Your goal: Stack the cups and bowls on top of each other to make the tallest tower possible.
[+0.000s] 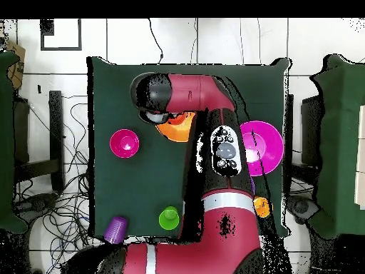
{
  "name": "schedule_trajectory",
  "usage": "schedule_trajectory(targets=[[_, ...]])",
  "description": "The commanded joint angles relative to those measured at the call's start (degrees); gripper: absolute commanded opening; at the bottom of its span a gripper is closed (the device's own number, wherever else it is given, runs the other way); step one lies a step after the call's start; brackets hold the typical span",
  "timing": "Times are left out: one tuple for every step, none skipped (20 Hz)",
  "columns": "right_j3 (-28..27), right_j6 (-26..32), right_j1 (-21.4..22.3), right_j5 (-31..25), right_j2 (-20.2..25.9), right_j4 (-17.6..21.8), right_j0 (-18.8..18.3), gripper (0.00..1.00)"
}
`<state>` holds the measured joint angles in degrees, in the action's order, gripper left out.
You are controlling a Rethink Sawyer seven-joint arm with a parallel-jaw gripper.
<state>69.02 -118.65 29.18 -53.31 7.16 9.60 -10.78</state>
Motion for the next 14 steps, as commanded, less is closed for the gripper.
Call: schedule_trajectory(targets=[[-1.7, 18.3, -1.3, -4.6, 6.5, 5.8, -1.6, 0.0], [-1.8, 18.6, -1.5, -4.4, 6.8, 6.1, -1.9, 0.0], [-1.9, 19.0, -1.7, -4.1, 7.0, 6.6, -2.1, 0.0], [-1.8, 19.2, -1.8, -4.1, 7.3, 6.9, -2.4, 0.0], [-1.3, 19.2, -1.7, -3.9, 7.5, 7.2, -2.6, 0.0], [-0.7, 18.8, -1.5, -3.5, 7.6, 7.4, -2.7, 0.0], [-0.2, 18.4, -1.3, -3.0, 7.7, 7.6, -2.8, 0.0], [0.2, 18.2, -1.2, -2.9, 7.8, 7.8, -2.9, 0.0], [0.8, 18.3, -0.8, -2.6, 7.9, 8.1, -3.1, 0.0], [0.9, 18.3, -0.8, -2.5, 8.1, 8.3, -3.2, 0.0], [0.5, 18.6, -0.9, -2.8, 8.3, 8.6, -3.3, 0.0], [0.4, 18.6, -0.9, -2.9, 8.4, 8.8, -3.4, 0.0], [0.5, 18.5, -0.8, -3.0, 8.6, 8.9, -3.4, 0.0], [0.7, 18.3, -0.8, -2.8, 8.8, 9.1, -3.5, 0.0]])
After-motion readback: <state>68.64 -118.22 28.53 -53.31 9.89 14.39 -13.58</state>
